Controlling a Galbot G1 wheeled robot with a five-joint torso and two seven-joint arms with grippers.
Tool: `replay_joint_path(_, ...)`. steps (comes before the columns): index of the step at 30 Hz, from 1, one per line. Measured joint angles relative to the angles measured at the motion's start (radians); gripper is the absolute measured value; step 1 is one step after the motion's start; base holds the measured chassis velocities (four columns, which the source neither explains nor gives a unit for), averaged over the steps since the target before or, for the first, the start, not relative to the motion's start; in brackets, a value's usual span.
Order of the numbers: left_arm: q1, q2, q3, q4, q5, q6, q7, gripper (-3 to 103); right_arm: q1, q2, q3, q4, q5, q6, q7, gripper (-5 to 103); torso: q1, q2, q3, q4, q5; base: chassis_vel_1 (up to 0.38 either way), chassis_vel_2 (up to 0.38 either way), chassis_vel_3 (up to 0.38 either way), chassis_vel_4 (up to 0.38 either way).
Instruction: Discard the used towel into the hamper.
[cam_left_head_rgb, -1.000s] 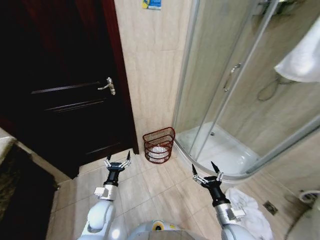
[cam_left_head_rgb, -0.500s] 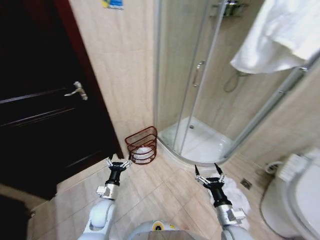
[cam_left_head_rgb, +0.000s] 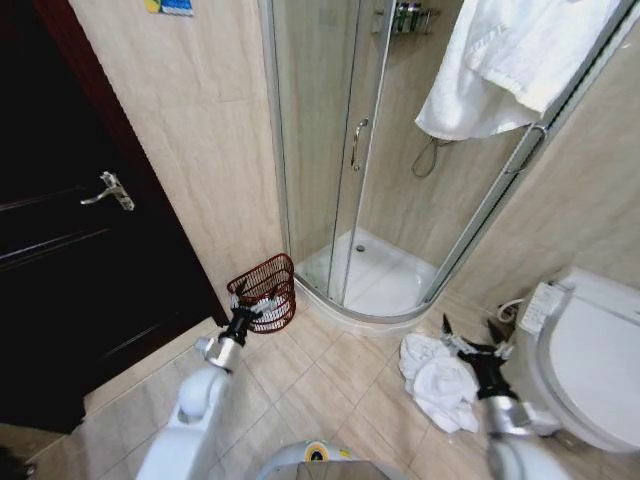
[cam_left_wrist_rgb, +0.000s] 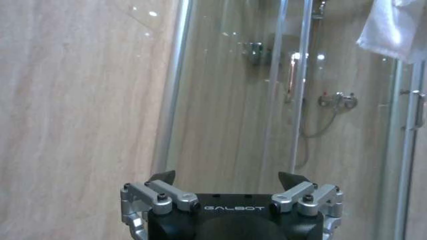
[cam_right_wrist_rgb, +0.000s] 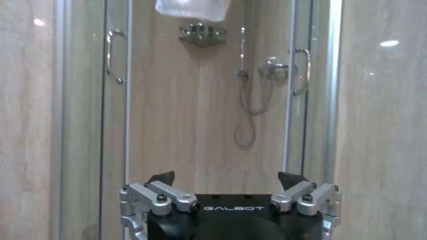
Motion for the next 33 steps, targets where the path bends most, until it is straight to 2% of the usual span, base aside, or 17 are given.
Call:
replay_joint_path(2,-0.006,0.012,-0.002,-0.033,-0.014,0.046,-0.001,100,-0.008,-0.006,0.008,0.058,0.015,-0.075,-0.007,100,0.0,0.0,0.0,0.0,-0.0002,0.0,0.0,0.0,0.0)
replay_joint_path(9,0.0,0.019,-0.009,-0.055,-0.024,0.062,-0.006,100,-0.004,0.008,-0.004,0.138,-0.006,-0.13,0.002,100,0.0,0.0,0.0,0.0,-0.0003,0.0,0.0,0.0,0.0)
replay_joint_path(12,0.019,0.035,-0.029,-0.077,-0.033,0.073,0.005,100,-0.019,0.027,-0.014,0.193,-0.037,-0.156,0.044,100,0.0,0.0,0.0,0.0001,-0.0003,0.0,0.0,0.0,0.0)
replay_joint_path(17,0.065,0.065,-0.062,-0.127,-0.062,0.081,-0.006,100,-0.102,0.054,-0.033,0.245,-0.064,-0.146,0.079,100,0.0,0.0,0.0,-0.0002,-0.0005,0.0,0.0,0.0,0.0)
replay_joint_path(24,0.089,0.103,-0.11,-0.165,-0.101,0.092,-0.013,100,-0.148,0.051,-0.013,0.249,-0.065,-0.129,0.072,100,0.0,0.0,0.0,0.0,-0.0004,0.0,0.0,0.0,0.0)
replay_joint_path(33,0.087,0.087,-0.085,-0.169,-0.097,0.105,-0.03,100,-0.164,0.049,0.002,0.248,-0.065,-0.155,0.072,100,0.0,0.0,0.0,-0.0001,-0.0003,0.0,0.0,0.0,0.0)
